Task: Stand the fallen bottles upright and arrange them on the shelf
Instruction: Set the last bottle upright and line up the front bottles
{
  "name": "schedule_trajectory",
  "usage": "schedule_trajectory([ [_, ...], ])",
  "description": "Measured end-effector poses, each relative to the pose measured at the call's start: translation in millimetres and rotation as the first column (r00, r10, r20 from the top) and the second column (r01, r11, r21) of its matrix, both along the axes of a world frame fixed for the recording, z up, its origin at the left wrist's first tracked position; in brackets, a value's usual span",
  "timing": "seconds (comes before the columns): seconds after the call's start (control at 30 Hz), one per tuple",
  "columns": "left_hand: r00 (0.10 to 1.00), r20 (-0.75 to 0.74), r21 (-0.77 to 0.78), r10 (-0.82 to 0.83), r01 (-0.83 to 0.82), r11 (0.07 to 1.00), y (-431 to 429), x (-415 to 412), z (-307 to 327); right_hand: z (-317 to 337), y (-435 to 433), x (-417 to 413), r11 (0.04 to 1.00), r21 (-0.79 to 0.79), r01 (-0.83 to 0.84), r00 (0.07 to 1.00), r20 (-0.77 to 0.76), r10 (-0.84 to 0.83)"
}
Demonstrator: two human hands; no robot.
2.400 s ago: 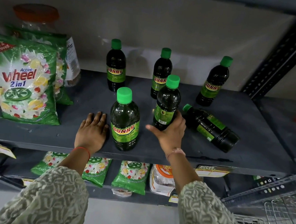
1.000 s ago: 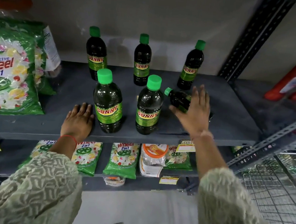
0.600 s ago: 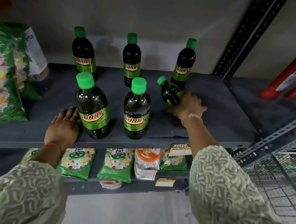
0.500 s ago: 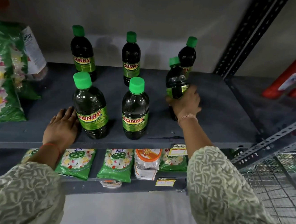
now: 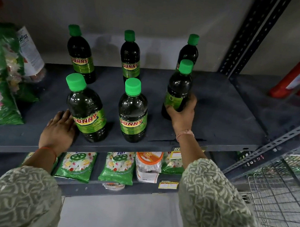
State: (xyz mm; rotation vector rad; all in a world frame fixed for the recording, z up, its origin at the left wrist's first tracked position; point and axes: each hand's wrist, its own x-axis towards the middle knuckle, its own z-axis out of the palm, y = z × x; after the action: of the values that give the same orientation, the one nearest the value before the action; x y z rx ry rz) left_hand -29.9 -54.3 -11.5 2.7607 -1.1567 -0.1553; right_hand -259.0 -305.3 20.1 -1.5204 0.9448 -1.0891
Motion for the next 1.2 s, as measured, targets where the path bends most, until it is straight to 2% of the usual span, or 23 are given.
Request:
schedule_trajectory([
  [0.07,1.0,0.004,0.011,-0.004,0.004,1.0,0.9,2.0,-1.8,-4.4,2.0,0.9,1.0,0.007,0.025,0.999,-0.035,-0.024],
  [0.13,1.0,0.008,0.022,-0.005,0.005,1.0,1.5,3.3,-3.0,-5.6,3.3,6.9,0.993,-0.065,0.101,0.981,-0.161,-0.11],
  [0.2,1.0,0.016,0.022,-0.019,0.018,1.0,1.7,3.3,-3.1,-6.2,1.9,8.0,0.99,-0.097,0.102,0.976,-0.184,-0.118],
  [0.3,0.999,0.032,0.018,-0.036,0.036,0.999,0.4,3.9,-2.3,-6.3,-3.9,-4.0,1.0,0.005,0.021,0.992,-0.121,-0.02],
  [0.4,0.998,0.045,0.029,-0.038,0.037,0.999,0.0,5.9,-3.6,-8.5,-18.0,-22.0,0.988,0.086,-0.129,0.985,-0.105,0.138],
  [0.53,0.999,0.044,0.021,-0.032,0.031,0.999,-0.1,5.7,-3.7,-12.6,-33.2,-34.5,0.97,0.114,-0.215,0.95,-0.206,0.235],
  [0.6,0.999,0.037,0.012,-0.023,0.022,1.0,-0.3,5.2,-3.2,-11.2,-30.1,-30.1,0.979,0.091,-0.184,0.95,-0.237,0.201],
  [0.67,0.999,0.043,0.04,-0.024,0.022,0.999,0.1,6.7,-4.7,-10.4,-22.8,-18.6,0.996,0.003,-0.092,0.946,-0.312,0.088],
  [0.73,0.997,0.059,0.08,-0.04,0.035,0.996,1.5,10.6,-8.6,-9.7,-17.9,-12.9,1.0,-0.007,-0.024,0.961,-0.275,0.021],
  [0.83,0.998,0.05,0.106,-0.047,0.041,0.993,2.1,13.9,-11.5,-7.5,-16.0,-20.0,0.998,0.067,-0.023,0.97,-0.24,0.038],
  [0.97,0.997,0.052,0.075,-0.055,0.051,0.996,1.1,13.4,-10.6,-11.4,-21.6,-29.5,0.988,0.062,-0.143,0.935,-0.32,0.156],
  [1.03,0.998,0.046,0.036,-0.045,0.043,0.998,0.3,11.7,-9.8,-15.3,-19.7,-31.4,0.987,0.05,-0.156,0.928,-0.335,0.163],
  [1.2,0.999,0.026,-0.02,-0.024,0.024,0.999,0.1,6.7,-7.4,-17.6,-1.9,-16.4,1.0,0.019,0.013,0.948,-0.318,-0.006],
])
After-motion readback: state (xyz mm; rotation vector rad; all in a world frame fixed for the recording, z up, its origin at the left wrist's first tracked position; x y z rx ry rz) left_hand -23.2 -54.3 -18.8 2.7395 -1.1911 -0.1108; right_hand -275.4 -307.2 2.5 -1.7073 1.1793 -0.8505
